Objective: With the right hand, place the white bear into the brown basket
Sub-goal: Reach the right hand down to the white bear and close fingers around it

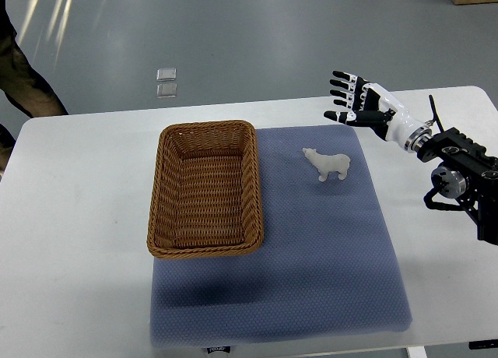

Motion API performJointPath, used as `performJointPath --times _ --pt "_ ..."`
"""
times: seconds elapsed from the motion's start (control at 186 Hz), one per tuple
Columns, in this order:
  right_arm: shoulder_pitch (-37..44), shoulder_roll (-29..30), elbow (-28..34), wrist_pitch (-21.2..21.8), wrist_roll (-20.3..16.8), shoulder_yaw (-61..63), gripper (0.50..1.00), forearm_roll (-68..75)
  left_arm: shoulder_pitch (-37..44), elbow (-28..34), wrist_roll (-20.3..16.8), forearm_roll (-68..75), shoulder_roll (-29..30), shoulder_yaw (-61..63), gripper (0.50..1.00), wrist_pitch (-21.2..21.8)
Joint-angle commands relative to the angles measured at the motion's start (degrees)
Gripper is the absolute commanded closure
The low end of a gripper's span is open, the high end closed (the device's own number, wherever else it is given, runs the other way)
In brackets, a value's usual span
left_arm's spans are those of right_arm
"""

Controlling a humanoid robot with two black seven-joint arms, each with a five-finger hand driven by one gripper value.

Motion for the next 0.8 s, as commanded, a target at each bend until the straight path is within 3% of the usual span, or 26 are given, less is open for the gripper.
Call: performJointPath --times 0.0,0.263,0.441,0.608,0.796 --pt "0.1 -0.5 0.4 0.7 2.0 -0.1 0.577 -8.5 0.0 0.0 0.0 0.0 0.0 0.0 0.500 0.0" --pt "1.1 -1.1 0.5 0.6 6.7 -2.9 0.579 -25.5 -0.3 -0.1 0.0 0.3 0.0 0.1 0.500 0.0" --pt "3.1 -1.6 0.5 -0.2 6.7 -9.2 0.581 -28.2 -0.4 -0.1 0.0 0.3 0.0 0.1 0.500 0.0" --pt "3.6 -1.9 0.3 -5.1 6.7 -12.6 0.581 -28.3 -0.4 0.0 0.0 0.4 0.0 0.1 0.500 0.0" --pt "3.8 -1.9 0.0 -6.4 6.7 -15.2 0.599 -28.4 -0.4 -0.1 0.0 0.4 0.0 0.1 0.500 0.0"
